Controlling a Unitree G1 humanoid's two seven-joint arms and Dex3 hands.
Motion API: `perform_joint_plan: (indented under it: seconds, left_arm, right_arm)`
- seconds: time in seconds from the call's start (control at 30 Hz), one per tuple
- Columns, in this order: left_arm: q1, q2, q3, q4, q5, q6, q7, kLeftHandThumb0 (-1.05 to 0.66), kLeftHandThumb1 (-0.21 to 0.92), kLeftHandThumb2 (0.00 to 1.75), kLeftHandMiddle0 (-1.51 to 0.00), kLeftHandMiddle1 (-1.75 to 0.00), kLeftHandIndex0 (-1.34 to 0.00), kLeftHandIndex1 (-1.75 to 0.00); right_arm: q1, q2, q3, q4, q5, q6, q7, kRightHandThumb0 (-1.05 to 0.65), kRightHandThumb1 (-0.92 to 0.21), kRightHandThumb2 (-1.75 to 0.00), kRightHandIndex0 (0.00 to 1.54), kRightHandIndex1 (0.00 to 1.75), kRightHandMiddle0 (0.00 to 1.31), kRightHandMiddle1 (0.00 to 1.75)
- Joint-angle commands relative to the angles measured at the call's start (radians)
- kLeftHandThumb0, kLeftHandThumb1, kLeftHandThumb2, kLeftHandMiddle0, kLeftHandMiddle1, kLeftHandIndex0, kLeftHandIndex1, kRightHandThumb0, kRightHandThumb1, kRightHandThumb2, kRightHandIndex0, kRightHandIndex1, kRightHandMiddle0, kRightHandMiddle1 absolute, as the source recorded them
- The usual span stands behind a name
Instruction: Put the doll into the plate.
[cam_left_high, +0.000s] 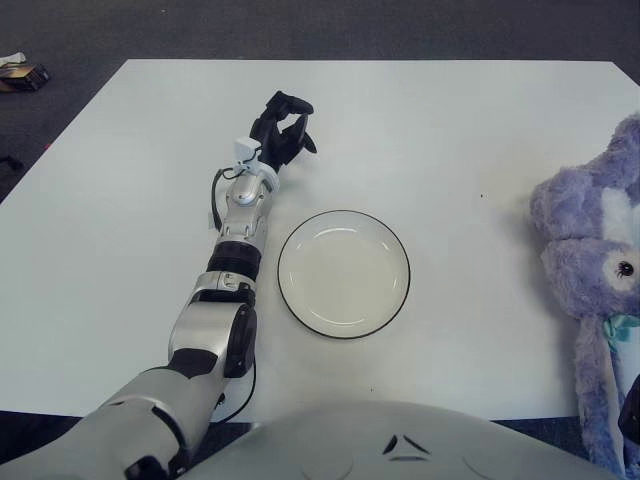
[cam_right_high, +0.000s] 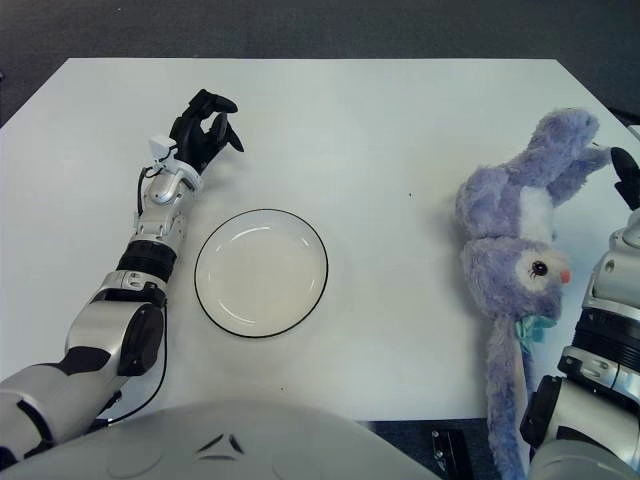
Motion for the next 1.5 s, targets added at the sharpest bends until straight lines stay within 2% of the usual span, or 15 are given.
perform_joint_plan:
  seconds: [0.0, 0.27, 0.5, 0.67, 1.0, 1.13, 1.47]
  left_arm:
    - [-0.015, 0.011, 0.001, 0.002, 0.003, -0.013, 0.011, -0.35, 0.92, 0.41, -0.85, -1.69, -0.32, -1.63]
    - [-0.013, 0.020, -0.002, -0.009, 0.024, -0.005, 0.047, -0.35, 0.92, 0.41, -0.84, -1.68, -0.32, -1.63]
    - [-0.012, 0.021, -0.004, -0.010, 0.024, -0.005, 0.052, -0.35, 0.92, 0.41, -0.83, -1.68, -0.32, -1.64]
    - [-0.005, 0.018, -0.007, -0.017, 0.033, -0.003, 0.069, -0.35, 0.92, 0.41, -0.83, -1.68, -0.32, -1.63]
    - [-0.003, 0.019, -0.014, -0.021, 0.032, -0.001, 0.076, -0.35, 0.92, 0.41, -0.83, -1.68, -0.32, -1.63]
    - [0.006, 0.013, -0.011, -0.022, 0.026, -0.014, 0.079, -0.35, 0.92, 0.40, -0.82, -1.67, -0.33, -1.62]
    - [0.011, 0.010, -0.008, -0.022, 0.020, -0.023, 0.075, -0.35, 0.92, 0.39, -0.82, -1.67, -0.34, -1.61]
  right_arm:
    - [-0.015, -0.001, 0.002, 0.004, 0.014, 0.010, 0.000, -0.36, -0.92, -0.26, 0.81, 1.33, 0.47, 1.46]
    - [-0.069, 0.031, 0.059, 0.061, 0.043, -0.044, -0.007, -0.36, -0.92, -0.26, 0.82, 1.31, 0.48, 1.45]
    - [-0.074, 0.030, 0.067, 0.074, 0.049, -0.056, -0.014, -0.36, -0.92, -0.25, 0.83, 1.30, 0.48, 1.44]
    - [-0.158, 0.058, 0.128, 0.160, 0.043, -0.095, -0.043, -0.36, -0.92, -0.25, 0.82, 1.29, 0.49, 1.44]
    - [-0.175, 0.055, 0.142, 0.192, 0.051, -0.113, -0.057, -0.36, -0.92, -0.25, 0.82, 1.28, 0.49, 1.44]
    - [-0.237, 0.108, 0.168, 0.244, 0.078, -0.155, -0.058, -0.36, -0.92, -0.24, 0.83, 1.29, 0.49, 1.43]
    - [-0.259, 0.115, 0.187, 0.291, 0.086, -0.186, -0.078, -0.36, -0.92, -0.24, 0.84, 1.29, 0.50, 1.43]
